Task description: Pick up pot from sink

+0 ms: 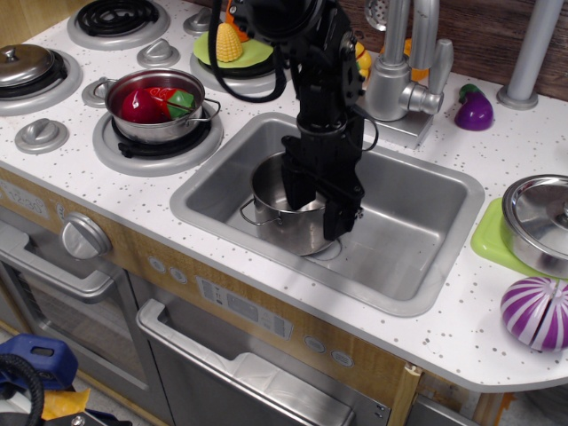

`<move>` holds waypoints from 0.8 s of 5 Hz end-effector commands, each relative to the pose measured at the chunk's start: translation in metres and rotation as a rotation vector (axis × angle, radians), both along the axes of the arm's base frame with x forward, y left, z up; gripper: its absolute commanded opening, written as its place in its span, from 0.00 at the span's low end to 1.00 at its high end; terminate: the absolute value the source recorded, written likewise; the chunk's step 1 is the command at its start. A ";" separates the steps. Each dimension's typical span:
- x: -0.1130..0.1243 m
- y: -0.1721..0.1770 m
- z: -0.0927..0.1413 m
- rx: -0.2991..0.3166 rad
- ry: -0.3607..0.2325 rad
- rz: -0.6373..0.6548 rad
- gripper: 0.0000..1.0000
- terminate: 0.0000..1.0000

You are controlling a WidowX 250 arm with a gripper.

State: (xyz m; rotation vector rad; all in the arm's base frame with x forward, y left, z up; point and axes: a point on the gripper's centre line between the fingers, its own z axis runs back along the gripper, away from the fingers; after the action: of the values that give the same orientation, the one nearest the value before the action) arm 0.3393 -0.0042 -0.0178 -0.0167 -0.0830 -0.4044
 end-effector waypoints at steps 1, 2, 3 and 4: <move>0.005 0.005 -0.007 -0.064 -0.057 0.048 0.00 0.00; 0.010 0.009 -0.005 -0.078 -0.038 0.043 0.00 0.00; 0.014 0.006 0.007 -0.028 -0.027 0.049 0.00 0.00; 0.019 0.004 0.042 0.047 0.004 0.066 0.00 0.00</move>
State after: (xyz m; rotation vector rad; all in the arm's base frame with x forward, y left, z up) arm 0.3466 0.0010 0.0120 0.0491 0.0605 -0.3322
